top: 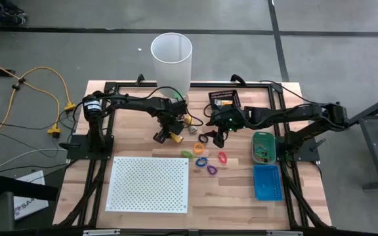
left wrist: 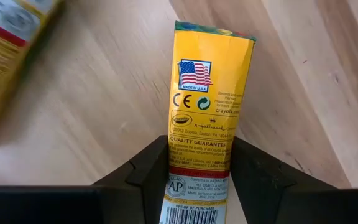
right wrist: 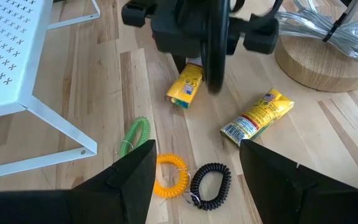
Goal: Pick & Place Office Desk Supplies
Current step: Put the left yellow crayon box into the black bin
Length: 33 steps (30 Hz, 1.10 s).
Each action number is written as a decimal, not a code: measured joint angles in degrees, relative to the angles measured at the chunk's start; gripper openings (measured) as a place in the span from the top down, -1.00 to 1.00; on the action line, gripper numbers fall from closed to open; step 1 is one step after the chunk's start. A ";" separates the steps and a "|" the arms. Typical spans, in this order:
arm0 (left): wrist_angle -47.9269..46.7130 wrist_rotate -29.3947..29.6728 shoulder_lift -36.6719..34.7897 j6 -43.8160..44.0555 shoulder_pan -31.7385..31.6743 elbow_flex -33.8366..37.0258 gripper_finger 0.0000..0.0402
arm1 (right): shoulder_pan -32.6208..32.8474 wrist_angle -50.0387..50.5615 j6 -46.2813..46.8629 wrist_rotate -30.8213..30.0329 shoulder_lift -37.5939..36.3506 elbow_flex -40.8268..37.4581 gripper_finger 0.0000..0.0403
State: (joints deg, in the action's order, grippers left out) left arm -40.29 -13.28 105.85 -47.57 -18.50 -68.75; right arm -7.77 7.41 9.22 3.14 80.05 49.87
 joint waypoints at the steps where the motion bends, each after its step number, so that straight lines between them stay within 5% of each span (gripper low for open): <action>1: 0.20 -0.06 -0.38 0.00 0.03 0.00 0.23 | 0.01 -0.01 0.00 0.01 0.01 0.00 -0.09; 20: 4.59 7.37 -12.26 2.06 0.68 -0.02 0.23 | 0.00 -0.45 -0.01 -0.01 0.00 0.00 -0.09; 33: 9.82 9.15 -13.17 4.28 2.55 -0.09 0.23 | 0.01 -0.59 0.00 -0.01 0.00 0.00 -0.09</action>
State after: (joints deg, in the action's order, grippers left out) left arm -30.48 -4.13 92.68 -43.29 -15.95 -68.84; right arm -7.76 6.82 9.22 3.14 80.05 49.87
